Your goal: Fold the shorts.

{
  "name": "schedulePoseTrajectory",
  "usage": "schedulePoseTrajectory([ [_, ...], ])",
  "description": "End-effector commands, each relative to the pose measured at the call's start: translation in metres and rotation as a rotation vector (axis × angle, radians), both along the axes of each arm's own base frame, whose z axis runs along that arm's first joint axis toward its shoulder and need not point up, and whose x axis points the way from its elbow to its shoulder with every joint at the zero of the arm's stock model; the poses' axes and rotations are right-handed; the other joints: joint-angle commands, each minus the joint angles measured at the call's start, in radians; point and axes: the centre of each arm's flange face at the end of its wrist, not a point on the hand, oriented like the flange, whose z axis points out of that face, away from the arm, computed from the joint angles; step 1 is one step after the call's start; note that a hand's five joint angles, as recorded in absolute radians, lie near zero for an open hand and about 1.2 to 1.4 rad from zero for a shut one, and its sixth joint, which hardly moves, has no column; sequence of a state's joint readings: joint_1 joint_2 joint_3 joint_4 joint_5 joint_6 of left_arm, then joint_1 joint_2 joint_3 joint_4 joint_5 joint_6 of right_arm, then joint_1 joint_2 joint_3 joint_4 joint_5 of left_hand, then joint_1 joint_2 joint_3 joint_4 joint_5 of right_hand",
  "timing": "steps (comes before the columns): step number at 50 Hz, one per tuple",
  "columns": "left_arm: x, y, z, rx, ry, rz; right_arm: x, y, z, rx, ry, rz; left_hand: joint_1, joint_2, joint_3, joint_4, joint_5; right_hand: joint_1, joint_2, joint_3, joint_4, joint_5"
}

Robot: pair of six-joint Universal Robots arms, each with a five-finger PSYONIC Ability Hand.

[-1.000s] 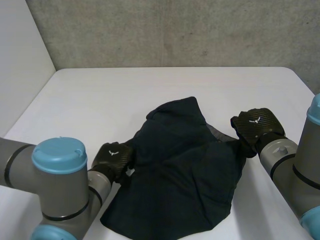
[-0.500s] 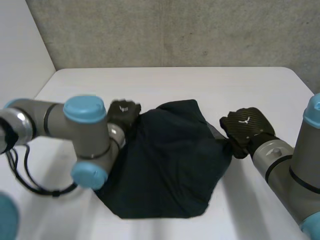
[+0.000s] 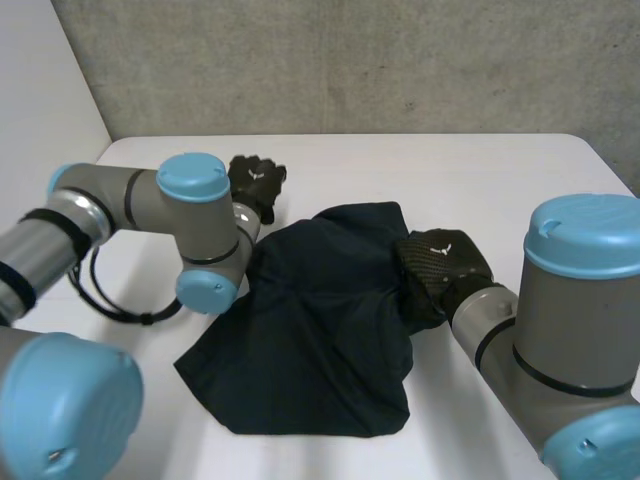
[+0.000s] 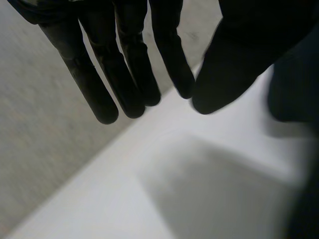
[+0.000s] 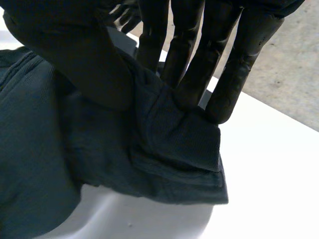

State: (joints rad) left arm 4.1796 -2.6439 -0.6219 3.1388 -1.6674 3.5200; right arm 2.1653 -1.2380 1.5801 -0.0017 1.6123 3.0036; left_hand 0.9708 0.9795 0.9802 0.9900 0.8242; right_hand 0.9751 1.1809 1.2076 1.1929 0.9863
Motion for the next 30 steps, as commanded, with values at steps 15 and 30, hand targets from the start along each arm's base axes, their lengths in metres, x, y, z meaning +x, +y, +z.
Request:
schedulePoseTrajectory([
  [15, 0.053, 0.219, 0.041, 0.388, 0.131, -0.077, 0.001, -0.014, 0.017, -0.049, -0.080, -0.100, -0.678, -0.687, -0.687, -0.697, -0.706, 0.421, 0.215, 0.189, 0.203, 0.235],
  [30, 0.044, 0.271, 0.022, 0.326, 0.130, -0.074, -0.002, -0.014, 0.024, -0.060, -0.098, -0.114, -0.555, -0.563, -0.564, -0.574, -0.583, 0.421, 0.215, 0.189, 0.203, 0.235],
])
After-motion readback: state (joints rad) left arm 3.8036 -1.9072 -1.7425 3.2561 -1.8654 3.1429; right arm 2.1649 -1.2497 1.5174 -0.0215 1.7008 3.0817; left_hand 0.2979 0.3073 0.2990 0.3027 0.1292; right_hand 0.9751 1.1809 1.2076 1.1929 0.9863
